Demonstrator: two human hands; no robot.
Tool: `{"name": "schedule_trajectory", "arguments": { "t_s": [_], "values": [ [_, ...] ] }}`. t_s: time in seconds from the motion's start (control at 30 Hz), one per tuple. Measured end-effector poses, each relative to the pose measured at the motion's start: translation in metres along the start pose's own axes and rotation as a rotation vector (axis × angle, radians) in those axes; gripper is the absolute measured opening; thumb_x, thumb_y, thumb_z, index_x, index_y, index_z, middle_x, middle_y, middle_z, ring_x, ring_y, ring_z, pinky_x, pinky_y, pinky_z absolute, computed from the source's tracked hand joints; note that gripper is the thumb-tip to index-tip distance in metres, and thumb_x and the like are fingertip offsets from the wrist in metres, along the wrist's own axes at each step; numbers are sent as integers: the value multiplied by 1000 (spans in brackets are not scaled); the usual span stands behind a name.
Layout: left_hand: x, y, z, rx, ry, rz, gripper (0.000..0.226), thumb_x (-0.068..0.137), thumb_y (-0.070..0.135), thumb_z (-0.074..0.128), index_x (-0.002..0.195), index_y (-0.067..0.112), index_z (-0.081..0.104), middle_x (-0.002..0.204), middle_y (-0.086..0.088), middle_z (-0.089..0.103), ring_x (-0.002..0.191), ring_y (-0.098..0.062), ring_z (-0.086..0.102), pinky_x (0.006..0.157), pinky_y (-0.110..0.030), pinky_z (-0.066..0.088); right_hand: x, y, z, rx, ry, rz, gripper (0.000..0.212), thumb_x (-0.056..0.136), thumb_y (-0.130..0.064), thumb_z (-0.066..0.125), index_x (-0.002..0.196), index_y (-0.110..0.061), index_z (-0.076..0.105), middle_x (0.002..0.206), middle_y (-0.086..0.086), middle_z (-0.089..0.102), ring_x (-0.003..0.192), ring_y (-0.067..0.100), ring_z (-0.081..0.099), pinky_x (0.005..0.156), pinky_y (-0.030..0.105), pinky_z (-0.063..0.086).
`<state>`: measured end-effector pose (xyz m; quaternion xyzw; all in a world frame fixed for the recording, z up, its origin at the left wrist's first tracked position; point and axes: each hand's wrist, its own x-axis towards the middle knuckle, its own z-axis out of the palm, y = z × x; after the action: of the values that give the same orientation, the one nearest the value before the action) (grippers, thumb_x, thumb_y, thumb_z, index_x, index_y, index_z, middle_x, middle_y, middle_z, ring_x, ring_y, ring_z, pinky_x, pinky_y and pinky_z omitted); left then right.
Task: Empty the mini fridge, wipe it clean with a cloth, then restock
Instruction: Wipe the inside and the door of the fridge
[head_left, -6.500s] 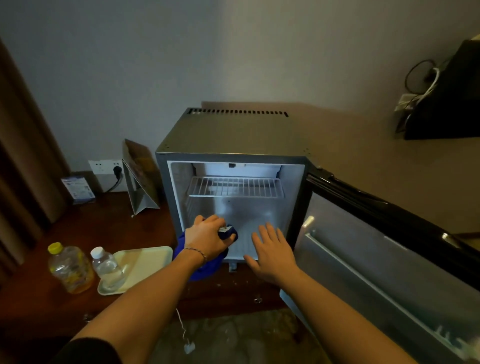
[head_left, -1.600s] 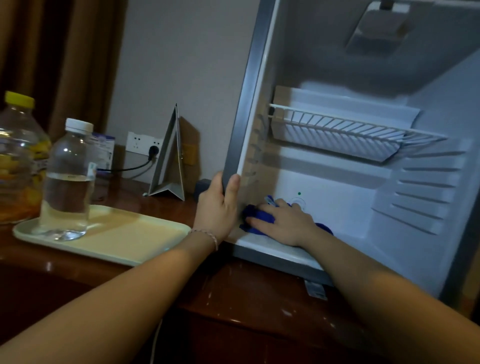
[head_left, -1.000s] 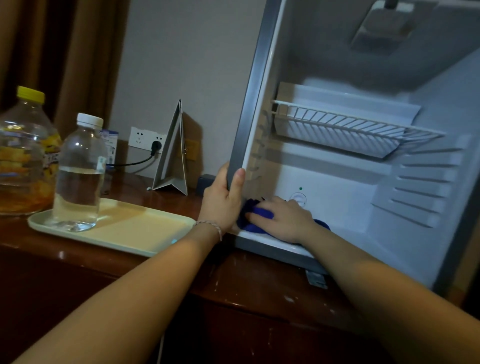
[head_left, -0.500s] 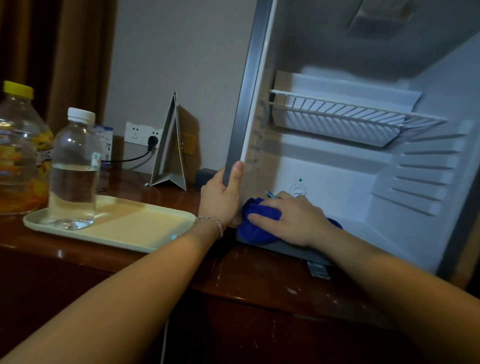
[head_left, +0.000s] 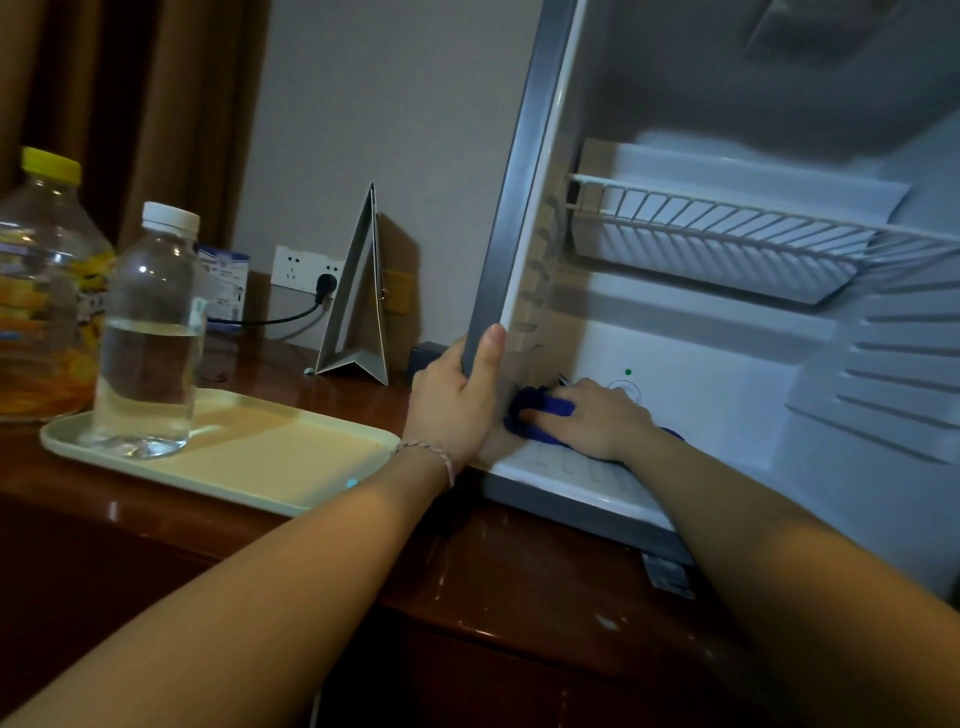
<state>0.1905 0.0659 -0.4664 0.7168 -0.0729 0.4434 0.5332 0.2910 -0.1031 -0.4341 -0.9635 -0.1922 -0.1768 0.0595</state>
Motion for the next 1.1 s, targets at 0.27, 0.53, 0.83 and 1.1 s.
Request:
{"name": "schedule_trajectory", "arguments": {
  "t_s": [0.27, 0.53, 0.83, 1.1],
  "values": [
    [-3, 6, 0, 15, 18, -16, 61, 96, 65, 33, 101, 12, 63, 65, 7, 54, 62, -4, 52, 61, -25, 38, -24, -7, -11, 18, -31, -28, 63, 59, -101, 37, 86, -49, 61, 94, -7, 55, 97, 28, 58, 86, 48, 52],
    [-8, 14, 1, -20, 38, -56, 65, 93, 68, 32, 103, 12, 63, 68, 8, 54, 67, -4, 53, 68, -30, 42, -64, -5, -26, 39, -80, -200, 47, 67, -88, 42, 87, -50, 59, 96, -9, 51, 96, 25, 56, 91, 48, 49],
    [-4, 4, 3, 6, 46, -45, 72, 95, 67, 33, 107, 3, 63, 64, 7, 52, 64, -6, 55, 64, -26, 39, -60, -1, -21, 53, -66, -235, 39, 73, -90, 38, 83, -56, 56, 95, -7, 55, 93, 21, 58, 88, 48, 50],
    [-5, 7, -2, 53, 17, 12, 44, 98, 61, 35, 68, 29, 44, 61, 3, 49, 51, 2, 47, 57, -25, 34, -24, 35, -7, 28, -56, -34, 60, 59, -104, 27, 90, -64, 59, 115, -2, 61, 113, 35, 56, 95, 49, 48]
  ]
}}
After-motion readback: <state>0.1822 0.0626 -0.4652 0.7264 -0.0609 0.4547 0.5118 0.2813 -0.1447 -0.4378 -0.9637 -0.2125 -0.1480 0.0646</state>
